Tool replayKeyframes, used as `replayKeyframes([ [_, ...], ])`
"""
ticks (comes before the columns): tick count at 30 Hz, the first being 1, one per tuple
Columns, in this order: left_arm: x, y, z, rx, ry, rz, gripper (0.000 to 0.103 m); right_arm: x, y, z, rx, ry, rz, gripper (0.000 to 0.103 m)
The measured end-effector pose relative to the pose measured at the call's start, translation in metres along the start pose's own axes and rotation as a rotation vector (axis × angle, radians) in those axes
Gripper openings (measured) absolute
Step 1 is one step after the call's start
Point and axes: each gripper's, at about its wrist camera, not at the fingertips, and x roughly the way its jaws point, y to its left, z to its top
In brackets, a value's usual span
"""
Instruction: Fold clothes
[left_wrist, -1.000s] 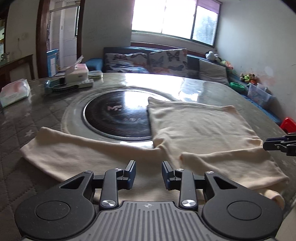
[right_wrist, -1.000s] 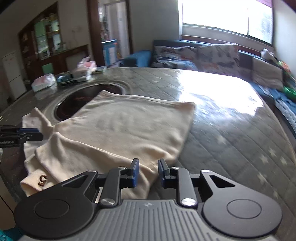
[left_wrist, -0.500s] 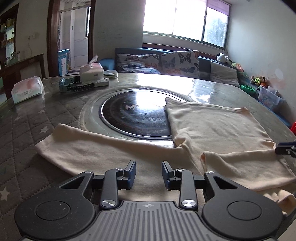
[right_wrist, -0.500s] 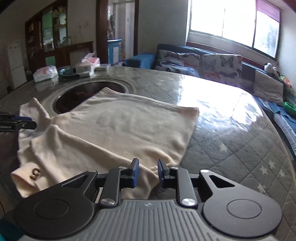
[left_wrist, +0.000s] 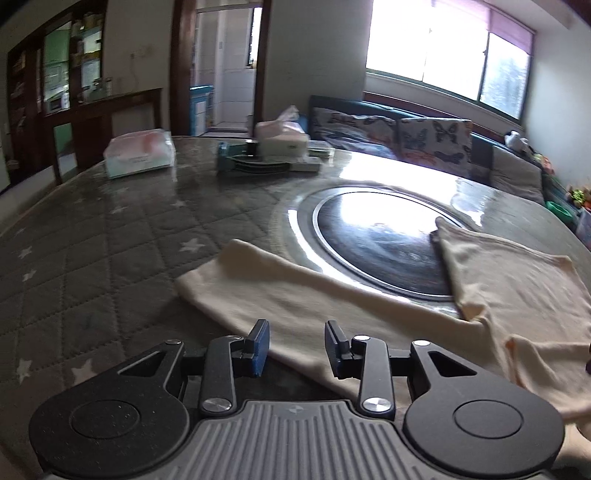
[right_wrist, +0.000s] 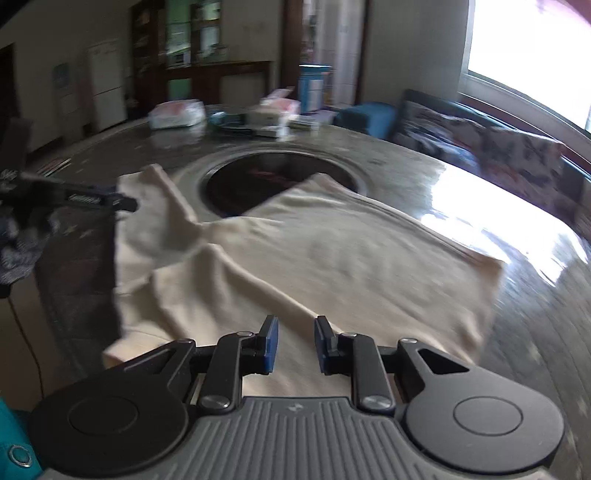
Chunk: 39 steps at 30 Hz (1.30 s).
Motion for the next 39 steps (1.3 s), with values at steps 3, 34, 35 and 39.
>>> replayKeyframes([
  [3,0.003,0.01,0.003,-0.018,0.004,0.029,0.039,0.017,0.02,0.011,-0.052,0.008,0.064,0.02],
  [34,0.005,0.029,0.03,-0.174,-0.044,0.067,0.004,-0.007,0.02,0.016,-0.042,-0.073,0.041,0.021],
  [35,-0.001,0.023,0.032,-0.162,-0.058,0.05,0.004,-0.01,0.015,0.013,-0.029,-0.075,0.029,0.021],
  [39,-0.029,-0.011,0.044,-0.092,-0.118,-0.054,0.004,-0.02,-0.004,0.002,0.037,-0.08,-0.013,0.021],
])
